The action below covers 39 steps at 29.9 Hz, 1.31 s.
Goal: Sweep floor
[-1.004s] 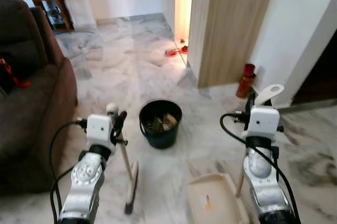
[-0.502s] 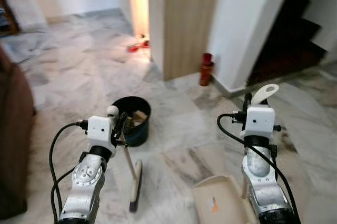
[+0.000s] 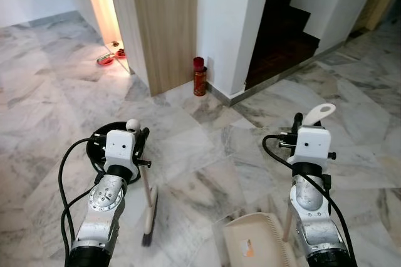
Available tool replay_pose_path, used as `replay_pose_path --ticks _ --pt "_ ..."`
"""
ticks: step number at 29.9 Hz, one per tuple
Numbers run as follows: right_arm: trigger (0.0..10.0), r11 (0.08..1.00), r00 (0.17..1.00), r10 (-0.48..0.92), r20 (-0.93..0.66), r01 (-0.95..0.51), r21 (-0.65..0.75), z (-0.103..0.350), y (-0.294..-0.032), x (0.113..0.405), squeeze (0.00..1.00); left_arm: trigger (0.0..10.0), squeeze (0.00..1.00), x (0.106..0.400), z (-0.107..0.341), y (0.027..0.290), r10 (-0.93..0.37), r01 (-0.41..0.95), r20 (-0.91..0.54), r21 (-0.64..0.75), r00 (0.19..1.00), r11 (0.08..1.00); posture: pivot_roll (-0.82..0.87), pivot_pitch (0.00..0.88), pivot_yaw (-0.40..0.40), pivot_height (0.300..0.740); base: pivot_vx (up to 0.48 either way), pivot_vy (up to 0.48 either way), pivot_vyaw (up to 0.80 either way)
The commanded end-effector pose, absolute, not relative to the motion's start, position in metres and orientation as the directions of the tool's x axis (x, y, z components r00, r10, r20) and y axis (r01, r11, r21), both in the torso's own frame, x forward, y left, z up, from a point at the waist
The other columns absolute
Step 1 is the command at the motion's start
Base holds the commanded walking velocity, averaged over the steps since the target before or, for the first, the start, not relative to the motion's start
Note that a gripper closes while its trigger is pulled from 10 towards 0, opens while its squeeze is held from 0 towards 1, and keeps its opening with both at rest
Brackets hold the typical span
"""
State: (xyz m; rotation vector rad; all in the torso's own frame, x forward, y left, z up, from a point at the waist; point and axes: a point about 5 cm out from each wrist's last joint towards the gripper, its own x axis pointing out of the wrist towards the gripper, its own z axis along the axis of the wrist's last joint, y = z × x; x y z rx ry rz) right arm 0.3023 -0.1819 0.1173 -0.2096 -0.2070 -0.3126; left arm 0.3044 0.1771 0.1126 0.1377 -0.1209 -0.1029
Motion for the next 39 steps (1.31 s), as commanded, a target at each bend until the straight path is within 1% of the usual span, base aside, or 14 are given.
replay_pose_path --ticks 1,5,18,39 --pt "10.0 0.928 0.923 -0.288 0.256 0.335 -0.165 0.1241 -0.1843 0.3047 0.00 10.0 0.00 0.3084 0.1245 0.1743 -0.127 0.098 0.175 0.167 0.976 0.981 -0.08 0.000 0.011 0.740 0.000 -0.469 -0.80" --pt "10.0 0.927 0.922 -0.293 0.254 0.338 -0.160 0.1235 -0.1851 0.3043 0.00 10.0 0.00 0.3080 0.1234 0.1736 -0.125 0.101 0.174 0.143 0.977 0.985 -0.08 0.000 0.013 0.740 0.000 -0.328 -0.80" --pt "10.0 0.932 0.926 -0.291 0.243 0.331 -0.147 0.1210 -0.1837 0.3044 0.00 10.0 0.00 0.3089 0.1245 0.1742 -0.134 0.104 0.186 0.163 0.973 0.981 -0.08 0.000 0.017 0.740 0.000 0.000 -0.80" --pt "10.0 0.933 0.926 -0.298 0.230 0.334 -0.134 0.1194 -0.1832 0.3046 0.00 10.0 0.00 0.3084 0.1239 0.1725 -0.146 0.120 0.189 0.145 0.971 0.982 -0.08 0.000 0.019 0.740 0.000 0.000 -0.80"
